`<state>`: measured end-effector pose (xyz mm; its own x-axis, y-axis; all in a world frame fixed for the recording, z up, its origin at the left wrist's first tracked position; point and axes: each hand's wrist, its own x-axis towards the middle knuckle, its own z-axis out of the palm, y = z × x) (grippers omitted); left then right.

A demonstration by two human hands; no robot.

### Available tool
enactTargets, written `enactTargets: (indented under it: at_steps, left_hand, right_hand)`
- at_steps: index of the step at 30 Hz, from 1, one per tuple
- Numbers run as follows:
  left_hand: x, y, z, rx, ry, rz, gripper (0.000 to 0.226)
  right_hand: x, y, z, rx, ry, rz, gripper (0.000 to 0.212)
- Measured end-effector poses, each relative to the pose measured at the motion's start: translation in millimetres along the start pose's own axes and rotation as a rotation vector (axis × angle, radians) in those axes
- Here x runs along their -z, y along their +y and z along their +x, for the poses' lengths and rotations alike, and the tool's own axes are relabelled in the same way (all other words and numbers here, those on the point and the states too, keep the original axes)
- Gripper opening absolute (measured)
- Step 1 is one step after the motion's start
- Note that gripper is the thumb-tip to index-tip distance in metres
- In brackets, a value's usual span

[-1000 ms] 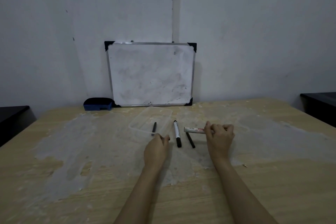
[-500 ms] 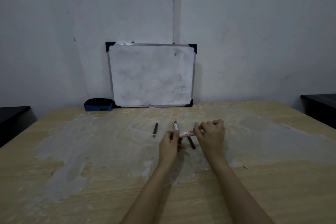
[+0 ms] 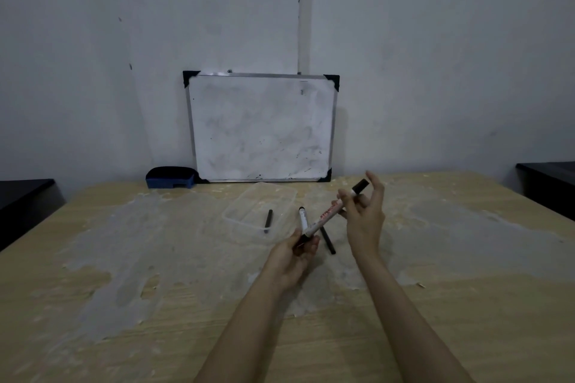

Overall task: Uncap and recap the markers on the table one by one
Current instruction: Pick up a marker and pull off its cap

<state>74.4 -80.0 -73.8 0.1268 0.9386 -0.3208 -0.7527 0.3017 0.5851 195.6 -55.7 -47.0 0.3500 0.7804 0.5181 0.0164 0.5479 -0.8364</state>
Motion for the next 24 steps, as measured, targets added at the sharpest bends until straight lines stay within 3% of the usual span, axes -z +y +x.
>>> enactTargets:
  at_steps: [3, 7, 11, 14, 19, 24]
  left_hand:
    - [4, 8, -1, 0.033, -0.015, 0.105, 0.022]
    - [6, 33, -7, -0.091, 0.040, 0.508, 0.022]
    - [5, 60, -11, -0.503, 0.287, 0.823, 0.016]
    - [0, 69, -5, -0.814, 0.605, 1.070, 0.021]
    - [-6, 79, 20, -0.822, 0.700, 1.409, 0.022]
    - [2, 75, 40, -0.691, 0.756, 1.822, 0.030]
  right_hand:
    - [6, 2, 6, -0.049, 0.042, 0.111, 0.037]
    - [11, 13, 11, -0.145, 0.237, 0.215, 0.036]
    - [22, 32, 10, -0.307, 0.494, 0.268, 0.039]
    - [29, 45, 6, -0.423, 0.459, 0.176, 0.036]
    - [31, 50, 4, -0.434, 0.402, 0.116, 0.033]
    - [33, 55, 5, -0.474, 0.412, 0.052, 0.031]
